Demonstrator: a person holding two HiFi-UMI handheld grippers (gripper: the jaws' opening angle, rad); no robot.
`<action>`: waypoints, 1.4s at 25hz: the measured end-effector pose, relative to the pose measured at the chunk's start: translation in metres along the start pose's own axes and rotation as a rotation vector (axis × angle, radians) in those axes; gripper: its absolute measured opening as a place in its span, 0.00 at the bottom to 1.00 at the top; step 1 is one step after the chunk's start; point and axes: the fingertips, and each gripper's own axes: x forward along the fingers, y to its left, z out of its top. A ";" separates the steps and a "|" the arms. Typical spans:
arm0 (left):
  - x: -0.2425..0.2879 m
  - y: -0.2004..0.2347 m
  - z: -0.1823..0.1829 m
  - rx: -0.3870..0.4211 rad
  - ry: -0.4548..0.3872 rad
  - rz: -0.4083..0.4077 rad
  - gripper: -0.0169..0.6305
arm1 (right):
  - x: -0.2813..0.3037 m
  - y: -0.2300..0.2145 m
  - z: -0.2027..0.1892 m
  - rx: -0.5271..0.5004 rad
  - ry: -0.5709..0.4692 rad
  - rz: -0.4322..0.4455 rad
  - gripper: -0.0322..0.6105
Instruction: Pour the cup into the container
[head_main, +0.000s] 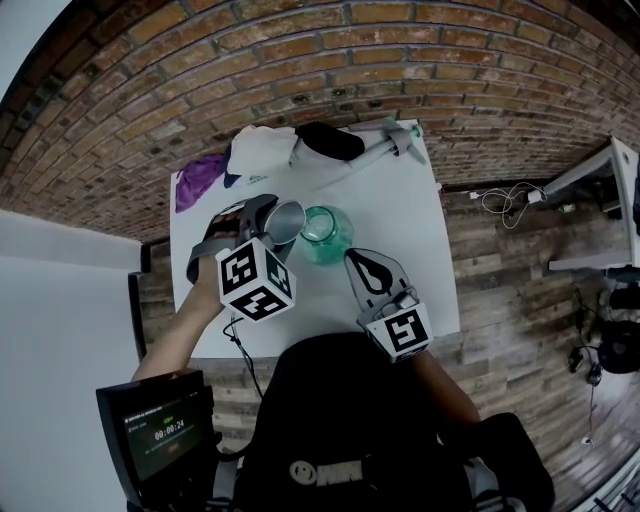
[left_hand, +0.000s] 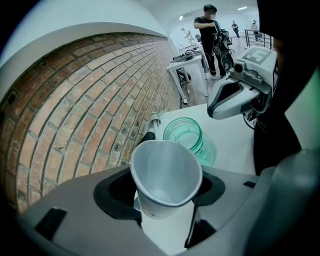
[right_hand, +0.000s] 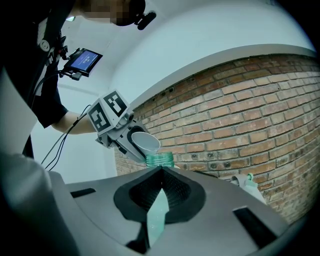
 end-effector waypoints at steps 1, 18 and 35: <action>0.000 0.000 0.000 0.000 0.002 0.001 0.47 | 0.000 0.000 0.000 0.000 0.002 0.001 0.05; 0.000 0.001 -0.002 0.006 0.010 0.011 0.47 | 0.002 0.006 0.000 0.004 0.008 0.019 0.05; 0.001 0.002 -0.002 0.030 0.031 0.023 0.47 | 0.005 0.005 -0.007 0.000 0.071 -0.004 0.05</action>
